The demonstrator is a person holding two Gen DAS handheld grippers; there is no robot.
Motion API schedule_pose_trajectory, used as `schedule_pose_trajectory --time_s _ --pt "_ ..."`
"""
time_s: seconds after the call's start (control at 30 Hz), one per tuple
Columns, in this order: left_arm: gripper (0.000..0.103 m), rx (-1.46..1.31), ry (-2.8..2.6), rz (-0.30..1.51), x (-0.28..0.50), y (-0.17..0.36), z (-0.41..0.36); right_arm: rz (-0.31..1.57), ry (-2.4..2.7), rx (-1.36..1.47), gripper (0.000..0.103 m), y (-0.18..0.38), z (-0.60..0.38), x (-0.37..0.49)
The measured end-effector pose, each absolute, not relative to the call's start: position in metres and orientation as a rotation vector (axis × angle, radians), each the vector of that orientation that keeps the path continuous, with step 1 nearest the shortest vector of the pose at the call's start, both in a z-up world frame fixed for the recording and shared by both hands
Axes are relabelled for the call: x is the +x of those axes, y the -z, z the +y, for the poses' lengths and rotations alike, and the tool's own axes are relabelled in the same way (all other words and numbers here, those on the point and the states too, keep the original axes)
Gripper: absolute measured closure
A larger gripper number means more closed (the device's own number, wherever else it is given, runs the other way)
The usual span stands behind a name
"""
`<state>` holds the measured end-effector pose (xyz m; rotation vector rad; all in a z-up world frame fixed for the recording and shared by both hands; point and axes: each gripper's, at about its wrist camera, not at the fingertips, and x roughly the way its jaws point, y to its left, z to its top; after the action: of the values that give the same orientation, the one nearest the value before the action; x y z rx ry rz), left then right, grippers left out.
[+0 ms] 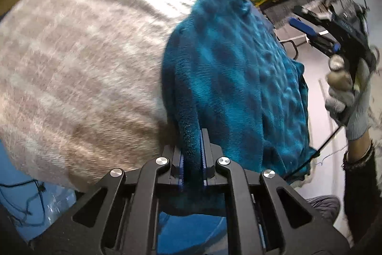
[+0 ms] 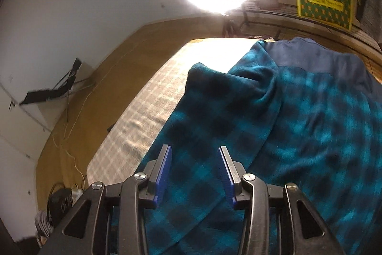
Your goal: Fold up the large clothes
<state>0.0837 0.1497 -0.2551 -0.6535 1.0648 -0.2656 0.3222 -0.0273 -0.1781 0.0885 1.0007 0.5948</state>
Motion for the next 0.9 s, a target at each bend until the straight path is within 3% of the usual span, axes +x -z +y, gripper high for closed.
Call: schedule_pose_trajectory --time_s 0.1,0.17,0.2,0.6,0.7,0.8,0.83,0.9 --pt "0.096 -0.592 0.307 0.981 0.075 0.229 0.138 1.006 -0.582 0.106 0.057 0.173 -0.02 0.324" --pt "0.096 -0.548 0.328 0.944 0.069 0.218 0.128 1.03 -0.589 0.1 0.041 0.172 -0.006 0.33" --pt "0.096 -0.539 0.336 0.934 0.067 0.215 0.123 1.042 -0.586 0.095 0.04 0.174 0.002 0.334" --pt "0.096 -0.429 0.399 0.909 0.064 0.198 0.092 1.211 -0.452 -0.276 0.043 0.225 0.136 0.364" --pt "0.096 -0.422 0.405 0.911 0.066 0.198 0.088 1.233 -0.425 -0.31 0.055 0.234 0.136 0.367" --pt "0.096 -0.404 0.406 0.912 0.065 0.196 0.084 1.257 -0.405 -0.312 0.081 0.247 0.126 0.37" --pt "0.096 -0.395 0.405 0.911 0.066 0.195 0.08 1.259 -0.401 -0.307 0.094 0.25 0.121 0.371" --pt "0.096 -0.379 0.41 0.908 0.067 0.193 0.074 1.256 -0.411 -0.269 0.102 0.251 0.105 0.37"
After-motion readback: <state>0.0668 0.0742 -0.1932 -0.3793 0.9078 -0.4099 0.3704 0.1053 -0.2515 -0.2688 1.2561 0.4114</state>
